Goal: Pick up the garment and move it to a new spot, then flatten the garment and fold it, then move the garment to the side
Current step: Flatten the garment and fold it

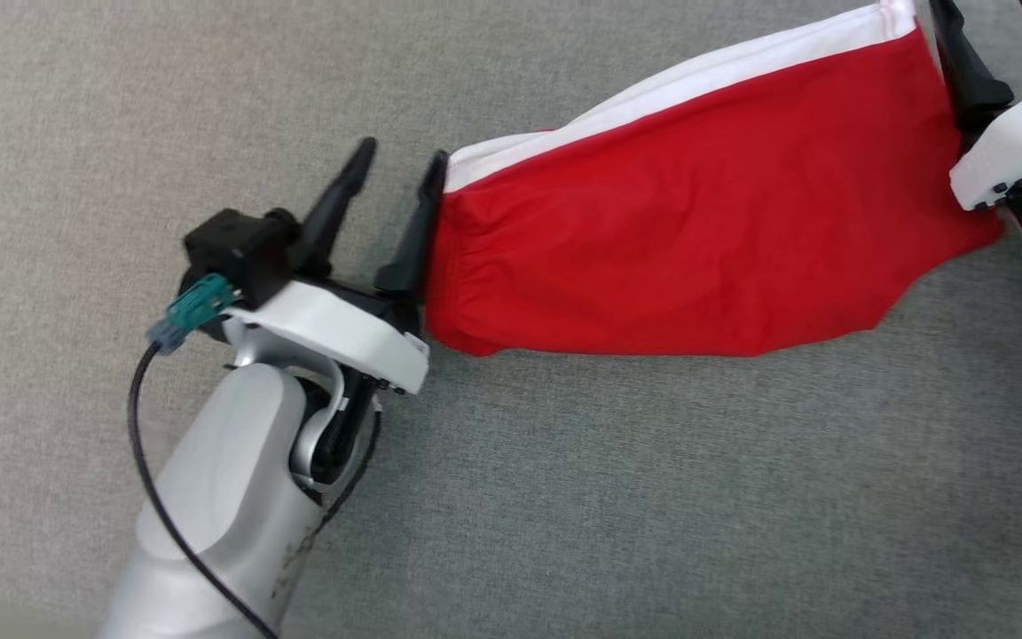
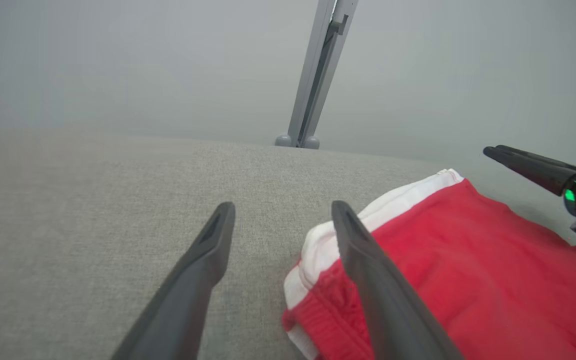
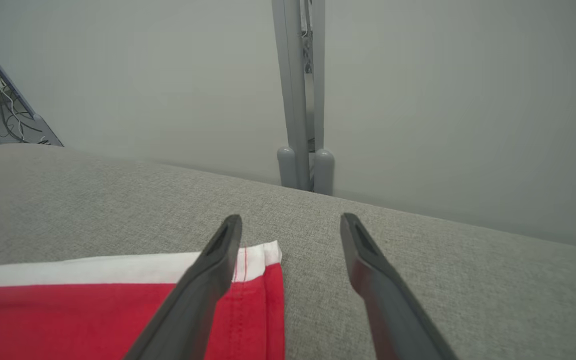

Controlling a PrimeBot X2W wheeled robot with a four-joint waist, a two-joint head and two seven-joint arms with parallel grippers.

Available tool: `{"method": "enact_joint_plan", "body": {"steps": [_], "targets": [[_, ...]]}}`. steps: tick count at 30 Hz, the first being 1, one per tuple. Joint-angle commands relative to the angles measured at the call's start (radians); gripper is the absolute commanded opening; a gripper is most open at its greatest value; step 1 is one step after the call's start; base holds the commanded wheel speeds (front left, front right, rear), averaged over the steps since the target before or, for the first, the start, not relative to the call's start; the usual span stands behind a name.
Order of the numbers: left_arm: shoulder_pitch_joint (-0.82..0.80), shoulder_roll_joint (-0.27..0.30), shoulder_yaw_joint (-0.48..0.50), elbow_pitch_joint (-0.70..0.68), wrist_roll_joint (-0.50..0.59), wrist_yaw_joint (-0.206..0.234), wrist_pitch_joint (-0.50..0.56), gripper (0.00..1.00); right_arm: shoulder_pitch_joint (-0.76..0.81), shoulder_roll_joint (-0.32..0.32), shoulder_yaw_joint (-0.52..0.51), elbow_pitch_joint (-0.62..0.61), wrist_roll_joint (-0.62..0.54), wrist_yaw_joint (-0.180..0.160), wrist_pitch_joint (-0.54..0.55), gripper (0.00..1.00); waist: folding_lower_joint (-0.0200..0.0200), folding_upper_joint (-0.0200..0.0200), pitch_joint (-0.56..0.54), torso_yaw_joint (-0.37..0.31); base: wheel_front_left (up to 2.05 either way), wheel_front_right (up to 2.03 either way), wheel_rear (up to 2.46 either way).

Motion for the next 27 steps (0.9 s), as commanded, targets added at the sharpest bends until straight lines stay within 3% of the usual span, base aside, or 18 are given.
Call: {"method": "enact_joint_plan", "body": {"steps": [1,6,10,21,27], "targets": [[0.019,0.018,0.018,-0.021,0.018,0.023,-0.026,1.0,0.016,0.007,-0.016,0.009,0.009,0.0,-0.039,1.0,0.0,0.0,-0.022,-0.02,0.0,0.0,0.0],[0.056,0.057,0.071,-0.118,0.064,0.093,-0.076,1.0,0.072,0.037,-0.072,-0.034,-0.016,0.0,-0.111,1.0,0.0,0.0,-0.052,-0.065,0.0,0.0,0.0],[0.093,0.082,0.109,-0.195,0.096,0.125,-0.09,1.0,0.155,0.072,-0.13,-0.111,-0.072,0.0,-0.127,1.0,0.0,0.0,-0.069,-0.107,0.0,0.0,0.0],[0.246,0.157,0.149,-0.297,0.161,0.17,-0.097,1.0,0.468,0.202,-0.314,-0.364,-0.275,0.0,-0.127,1.0,0.0,0.0,-0.144,-0.193,0.0,0.0,0.0],[0.317,0.175,0.155,-0.301,0.158,0.183,-0.094,1.0,0.584,0.251,-0.375,-0.444,-0.313,0.0,-0.118,1.0,0.0,0.0,-0.181,-0.21,0.0,0.0,0.0]]}}
